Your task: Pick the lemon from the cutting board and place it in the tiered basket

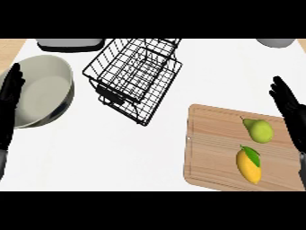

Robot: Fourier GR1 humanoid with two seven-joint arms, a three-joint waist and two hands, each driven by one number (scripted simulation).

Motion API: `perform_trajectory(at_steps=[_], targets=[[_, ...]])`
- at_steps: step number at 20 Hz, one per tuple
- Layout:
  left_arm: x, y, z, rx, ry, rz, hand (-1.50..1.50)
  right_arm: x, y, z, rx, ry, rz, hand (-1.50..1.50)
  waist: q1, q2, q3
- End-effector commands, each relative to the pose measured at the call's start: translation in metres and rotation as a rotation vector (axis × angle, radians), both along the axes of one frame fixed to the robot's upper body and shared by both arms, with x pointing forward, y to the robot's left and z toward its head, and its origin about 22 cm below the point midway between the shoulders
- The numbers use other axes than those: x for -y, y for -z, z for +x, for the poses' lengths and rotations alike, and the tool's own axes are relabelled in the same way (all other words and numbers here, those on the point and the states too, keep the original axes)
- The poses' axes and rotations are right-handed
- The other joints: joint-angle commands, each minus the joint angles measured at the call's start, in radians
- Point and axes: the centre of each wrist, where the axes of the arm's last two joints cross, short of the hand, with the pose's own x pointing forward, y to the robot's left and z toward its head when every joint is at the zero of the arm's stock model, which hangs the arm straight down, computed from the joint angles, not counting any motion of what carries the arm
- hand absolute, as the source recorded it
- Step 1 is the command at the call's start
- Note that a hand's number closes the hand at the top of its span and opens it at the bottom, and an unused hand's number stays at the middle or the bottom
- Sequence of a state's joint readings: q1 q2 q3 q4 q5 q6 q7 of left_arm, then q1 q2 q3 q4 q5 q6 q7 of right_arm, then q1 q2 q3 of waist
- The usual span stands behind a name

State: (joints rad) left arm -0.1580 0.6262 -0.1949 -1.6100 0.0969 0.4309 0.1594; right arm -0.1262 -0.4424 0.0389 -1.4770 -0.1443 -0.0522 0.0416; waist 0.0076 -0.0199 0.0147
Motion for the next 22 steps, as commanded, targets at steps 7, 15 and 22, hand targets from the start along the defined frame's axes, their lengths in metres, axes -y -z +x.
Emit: perform_trajectory(at_steps=[7,15,22], targets=[[0.016,0.038,-0.019,-0.206,0.069,-0.277,0.0,-0.003,-0.03,-0.016,0.243,-0.061,-0.374,1.5,-0.089,0.006,-0.042],[0.025,0.048,-0.021,-0.243,0.182,-0.382,0.0,-0.063,0.006,-0.1,0.354,0.102,-0.14,-1.5,-0.026,0.016,-0.016],[0.0,0.056,-0.027,-0.258,0.159,-0.393,0.0,-0.018,-0.046,-0.11,0.233,0.076,-0.691,-1.5,-0.034,0.015,-0.023]])
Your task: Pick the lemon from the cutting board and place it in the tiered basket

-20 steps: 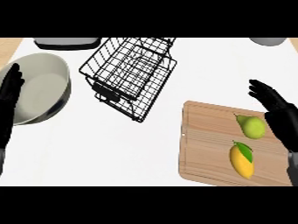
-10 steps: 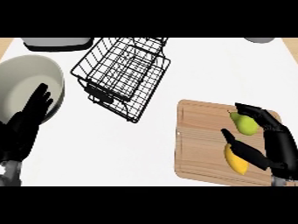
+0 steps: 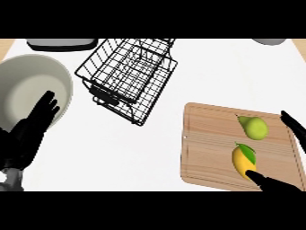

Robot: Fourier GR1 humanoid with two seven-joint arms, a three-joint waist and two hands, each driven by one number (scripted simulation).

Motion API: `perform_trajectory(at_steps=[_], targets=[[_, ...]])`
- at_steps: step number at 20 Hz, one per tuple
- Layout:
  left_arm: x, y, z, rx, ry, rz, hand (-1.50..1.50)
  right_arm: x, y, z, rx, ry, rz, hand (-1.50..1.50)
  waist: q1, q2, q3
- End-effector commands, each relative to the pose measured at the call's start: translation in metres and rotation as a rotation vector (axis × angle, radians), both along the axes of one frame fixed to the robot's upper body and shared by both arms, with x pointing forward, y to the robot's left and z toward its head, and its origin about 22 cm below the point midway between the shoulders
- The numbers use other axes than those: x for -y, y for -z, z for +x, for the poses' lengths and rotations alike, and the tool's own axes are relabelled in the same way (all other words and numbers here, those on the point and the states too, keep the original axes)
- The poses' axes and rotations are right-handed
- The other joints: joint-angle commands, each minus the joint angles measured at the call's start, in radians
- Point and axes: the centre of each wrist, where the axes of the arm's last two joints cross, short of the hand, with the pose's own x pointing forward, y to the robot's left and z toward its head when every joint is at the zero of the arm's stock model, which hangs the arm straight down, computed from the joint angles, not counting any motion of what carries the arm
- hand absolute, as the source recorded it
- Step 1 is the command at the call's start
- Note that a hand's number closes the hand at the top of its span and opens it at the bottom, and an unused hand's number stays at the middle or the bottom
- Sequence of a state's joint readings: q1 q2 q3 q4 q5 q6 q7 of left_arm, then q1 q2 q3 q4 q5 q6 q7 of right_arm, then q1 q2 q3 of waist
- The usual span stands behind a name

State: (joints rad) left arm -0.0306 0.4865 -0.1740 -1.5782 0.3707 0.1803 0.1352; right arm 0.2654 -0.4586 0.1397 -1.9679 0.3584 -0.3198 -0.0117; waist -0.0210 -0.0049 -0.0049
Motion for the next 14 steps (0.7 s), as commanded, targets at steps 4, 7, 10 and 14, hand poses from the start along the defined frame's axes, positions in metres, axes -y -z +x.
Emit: perform_trajectory(at_steps=[4,7,10,14], targets=[[-0.001,-0.002,0.002,0.001,-0.004,-0.004,0.0,0.012,-0.035,-0.027,-0.36,-0.049,-0.47,-1.5,0.007,0.003,-0.005],[0.006,0.011,-0.001,0.011,0.026,-0.013,0.0,-0.006,-0.042,-0.039,-0.517,-0.095,-0.551,-1.5,0.017,0.007,-0.003],[-0.009,-0.017,0.017,0.02,0.027,-0.017,0.0,-0.033,-0.071,-0.053,-0.579,-0.105,-0.56,-1.5,0.015,0.006,0.0],[-0.001,-0.001,0.008,0.024,0.031,-0.007,0.0,-0.071,-0.075,-0.041,-0.577,-0.029,-0.534,-1.5,0.035,0.007,0.003]])
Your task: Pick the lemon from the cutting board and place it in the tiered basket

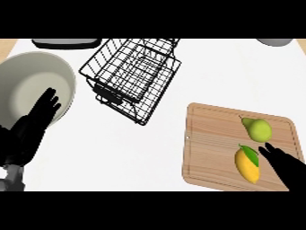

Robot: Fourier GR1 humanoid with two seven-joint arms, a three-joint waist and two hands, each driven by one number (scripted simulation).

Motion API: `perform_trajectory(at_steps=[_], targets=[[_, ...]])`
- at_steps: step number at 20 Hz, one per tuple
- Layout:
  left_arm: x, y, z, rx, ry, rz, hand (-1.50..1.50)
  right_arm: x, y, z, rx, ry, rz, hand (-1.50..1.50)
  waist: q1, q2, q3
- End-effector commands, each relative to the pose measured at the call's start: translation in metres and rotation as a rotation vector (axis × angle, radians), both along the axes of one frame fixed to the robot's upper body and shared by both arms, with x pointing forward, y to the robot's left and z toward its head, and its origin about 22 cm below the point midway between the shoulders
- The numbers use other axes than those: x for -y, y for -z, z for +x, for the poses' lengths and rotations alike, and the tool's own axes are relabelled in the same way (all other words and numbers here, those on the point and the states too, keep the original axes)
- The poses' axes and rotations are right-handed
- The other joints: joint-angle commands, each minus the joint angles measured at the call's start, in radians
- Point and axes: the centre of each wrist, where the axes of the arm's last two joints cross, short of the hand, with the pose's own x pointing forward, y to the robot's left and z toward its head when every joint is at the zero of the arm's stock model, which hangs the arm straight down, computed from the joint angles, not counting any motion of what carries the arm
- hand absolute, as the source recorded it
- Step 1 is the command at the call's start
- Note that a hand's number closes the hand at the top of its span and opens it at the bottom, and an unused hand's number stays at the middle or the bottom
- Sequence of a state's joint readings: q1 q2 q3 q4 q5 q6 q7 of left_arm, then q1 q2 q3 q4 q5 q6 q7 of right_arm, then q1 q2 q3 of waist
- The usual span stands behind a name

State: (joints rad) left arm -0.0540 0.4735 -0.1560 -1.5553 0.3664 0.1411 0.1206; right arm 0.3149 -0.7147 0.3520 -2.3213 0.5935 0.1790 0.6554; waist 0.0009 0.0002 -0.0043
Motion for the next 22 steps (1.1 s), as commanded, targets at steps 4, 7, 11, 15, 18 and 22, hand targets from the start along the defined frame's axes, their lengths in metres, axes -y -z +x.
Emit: perform_trajectory(at_steps=[4,7,11,15,18,22], targets=[[0.01,0.001,0.012,-0.002,0.01,0.005,0.0,-0.043,0.017,0.038,0.001,0.082,-0.052,-1.5,0.008,0.001,0.004],[0.006,-0.004,0.008,-0.012,-0.006,-0.012,0.0,-0.042,0.036,0.024,-0.021,0.116,-0.088,-1.5,0.0,-0.001,0.004],[-0.002,0.0,0.009,-0.021,-0.004,-0.009,0.0,-0.034,0.054,0.031,-0.063,0.149,-0.116,-1.5,-0.003,-0.001,0.005],[0.013,-0.01,0.012,-0.007,-0.013,-0.011,0.0,-0.027,0.062,0.024,-0.051,0.147,-0.125,-1.5,-0.006,-0.002,0.005],[-0.009,0.001,-0.008,-0.009,-0.013,-0.012,0.0,-0.031,0.095,0.048,-0.005,0.172,-0.144,-1.5,0.002,-0.001,0.005],[-0.003,0.008,-0.005,-0.021,0.002,0.006,0.0,-0.012,0.096,0.056,0.044,0.189,-0.164,-1.5,-0.001,-0.001,0.004]])
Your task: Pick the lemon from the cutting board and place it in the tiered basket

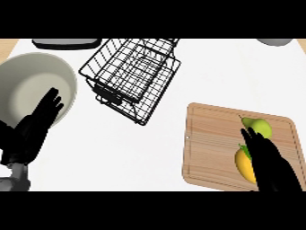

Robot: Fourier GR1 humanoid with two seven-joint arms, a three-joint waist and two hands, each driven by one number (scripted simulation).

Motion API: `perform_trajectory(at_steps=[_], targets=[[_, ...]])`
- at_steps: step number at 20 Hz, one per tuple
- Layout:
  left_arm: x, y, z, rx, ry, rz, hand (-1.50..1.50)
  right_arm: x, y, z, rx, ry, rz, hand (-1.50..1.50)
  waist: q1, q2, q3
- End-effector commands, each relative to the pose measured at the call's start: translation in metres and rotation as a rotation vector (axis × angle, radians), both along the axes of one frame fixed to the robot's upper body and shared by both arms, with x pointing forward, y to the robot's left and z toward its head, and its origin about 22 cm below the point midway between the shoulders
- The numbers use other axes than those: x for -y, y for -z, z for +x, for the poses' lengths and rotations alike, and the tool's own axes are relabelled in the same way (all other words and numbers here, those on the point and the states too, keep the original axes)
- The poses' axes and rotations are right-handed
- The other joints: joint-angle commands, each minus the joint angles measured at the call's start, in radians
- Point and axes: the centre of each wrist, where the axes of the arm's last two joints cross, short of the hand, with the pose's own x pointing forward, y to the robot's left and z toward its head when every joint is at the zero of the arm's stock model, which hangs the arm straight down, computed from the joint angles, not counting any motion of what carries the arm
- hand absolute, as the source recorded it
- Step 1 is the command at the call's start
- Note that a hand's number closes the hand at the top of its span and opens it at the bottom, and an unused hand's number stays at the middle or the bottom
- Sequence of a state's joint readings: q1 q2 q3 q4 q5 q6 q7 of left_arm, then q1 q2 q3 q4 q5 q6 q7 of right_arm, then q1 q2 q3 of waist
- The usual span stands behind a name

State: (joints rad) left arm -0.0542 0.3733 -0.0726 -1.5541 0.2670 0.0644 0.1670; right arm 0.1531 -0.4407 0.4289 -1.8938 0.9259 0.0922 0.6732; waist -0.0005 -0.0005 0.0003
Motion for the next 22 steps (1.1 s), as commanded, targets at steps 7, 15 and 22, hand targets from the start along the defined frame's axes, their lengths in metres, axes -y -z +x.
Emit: perform_trajectory(at_steps=[7,15,22], targets=[[0.005,0.008,-0.001,-0.004,-0.008,-0.013,0.0,0.028,0.031,0.01,-0.006,0.005,-0.04,-1.5,0.0,0.0,0.0],[-0.002,0.007,0.011,-0.018,0.003,-0.017,0.0,0.016,0.03,0.016,-0.149,-0.091,-0.108,1.5,0.0,0.001,0.0],[-0.002,-0.015,0.011,0.013,0.005,0.001,0.0,0.029,0.054,0.025,-0.128,-0.061,-0.152,1.5,0.003,0.001,0.0]])
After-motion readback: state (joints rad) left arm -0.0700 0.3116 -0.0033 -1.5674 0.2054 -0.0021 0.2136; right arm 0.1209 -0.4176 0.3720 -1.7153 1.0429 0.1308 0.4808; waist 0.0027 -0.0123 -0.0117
